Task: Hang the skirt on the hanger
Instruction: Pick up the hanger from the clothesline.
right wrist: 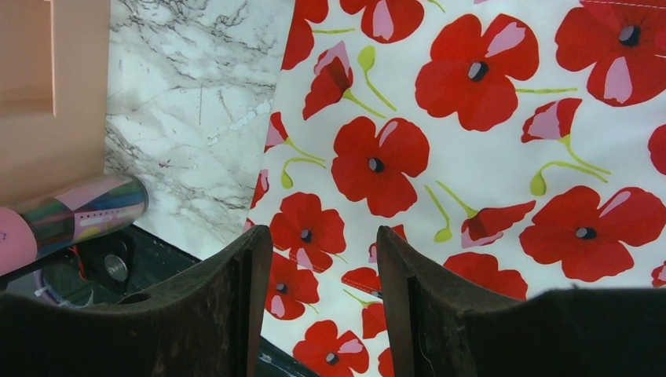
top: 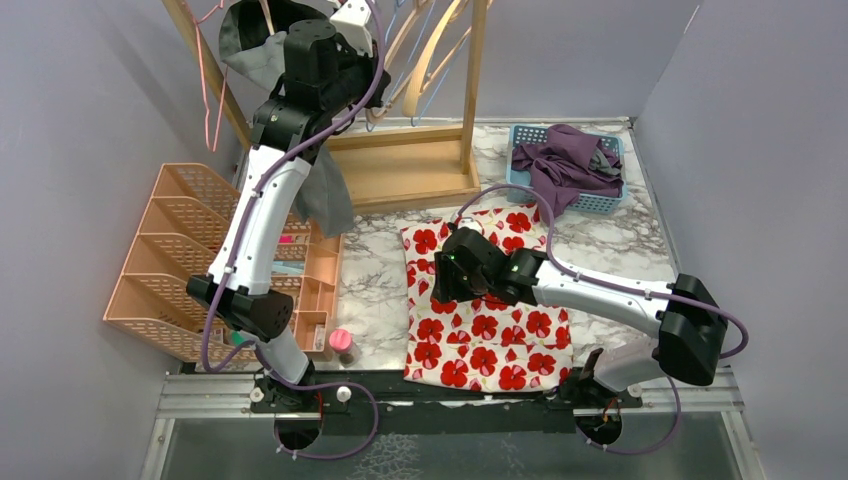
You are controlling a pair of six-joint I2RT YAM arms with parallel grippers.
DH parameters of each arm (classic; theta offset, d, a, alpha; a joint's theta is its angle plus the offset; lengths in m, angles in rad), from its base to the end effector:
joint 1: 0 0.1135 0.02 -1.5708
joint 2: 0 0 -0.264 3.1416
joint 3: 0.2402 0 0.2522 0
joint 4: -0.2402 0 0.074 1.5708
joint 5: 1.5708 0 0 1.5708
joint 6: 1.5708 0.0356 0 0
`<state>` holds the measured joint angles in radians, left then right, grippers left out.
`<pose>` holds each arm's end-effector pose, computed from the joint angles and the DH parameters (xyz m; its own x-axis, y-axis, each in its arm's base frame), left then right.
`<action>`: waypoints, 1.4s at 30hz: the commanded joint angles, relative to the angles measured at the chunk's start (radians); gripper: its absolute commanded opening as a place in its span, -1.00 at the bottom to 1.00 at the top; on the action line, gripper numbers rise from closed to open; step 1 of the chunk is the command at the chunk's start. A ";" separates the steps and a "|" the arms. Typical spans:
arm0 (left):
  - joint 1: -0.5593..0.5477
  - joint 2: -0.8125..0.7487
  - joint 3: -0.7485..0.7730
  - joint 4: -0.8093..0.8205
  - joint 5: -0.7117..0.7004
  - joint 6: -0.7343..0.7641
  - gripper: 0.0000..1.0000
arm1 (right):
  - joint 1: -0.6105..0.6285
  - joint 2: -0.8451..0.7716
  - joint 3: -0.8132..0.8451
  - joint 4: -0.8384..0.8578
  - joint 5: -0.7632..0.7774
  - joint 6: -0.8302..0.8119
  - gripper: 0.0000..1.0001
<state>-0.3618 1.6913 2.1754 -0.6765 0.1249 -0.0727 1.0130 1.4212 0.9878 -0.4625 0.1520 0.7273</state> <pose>0.3238 -0.1273 0.5218 -0.2122 0.0032 -0.9772 0.4514 0.8873 -0.0951 0.1615 0.2486 0.2409 -0.8330 -0.0936 -0.5453 -0.3143 0.8912 0.3271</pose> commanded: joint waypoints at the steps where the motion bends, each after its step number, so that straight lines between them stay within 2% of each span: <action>1: 0.001 -0.010 0.039 0.075 -0.002 0.040 -1.00 | 0.002 -0.009 -0.009 -0.005 0.028 0.015 0.11; 10: 0.001 -0.103 -0.055 0.235 -0.068 0.073 -1.00 | 0.002 -0.011 -0.005 -0.013 0.039 0.020 0.11; 13: 0.001 -0.137 -0.094 0.238 -0.074 0.076 -1.00 | 0.002 -0.014 0.003 -0.017 0.044 0.018 0.11; 23: 0.001 -0.392 -0.380 0.234 -0.057 0.027 -1.00 | 0.002 -0.059 0.058 0.001 0.020 -0.039 0.13; 33: 0.001 -0.699 -0.747 0.146 -0.016 -0.063 -1.00 | 0.002 -0.149 0.264 0.063 -0.057 -0.104 0.23; 42: 0.001 -0.942 -0.988 0.069 0.025 -0.078 -1.00 | 0.002 -0.043 0.510 0.223 -0.123 0.057 0.31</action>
<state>-0.3618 0.8421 1.2419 -0.5911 0.1108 -0.1337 1.0130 1.3121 1.3972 -0.3347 0.0704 0.6888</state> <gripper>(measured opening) 0.061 0.655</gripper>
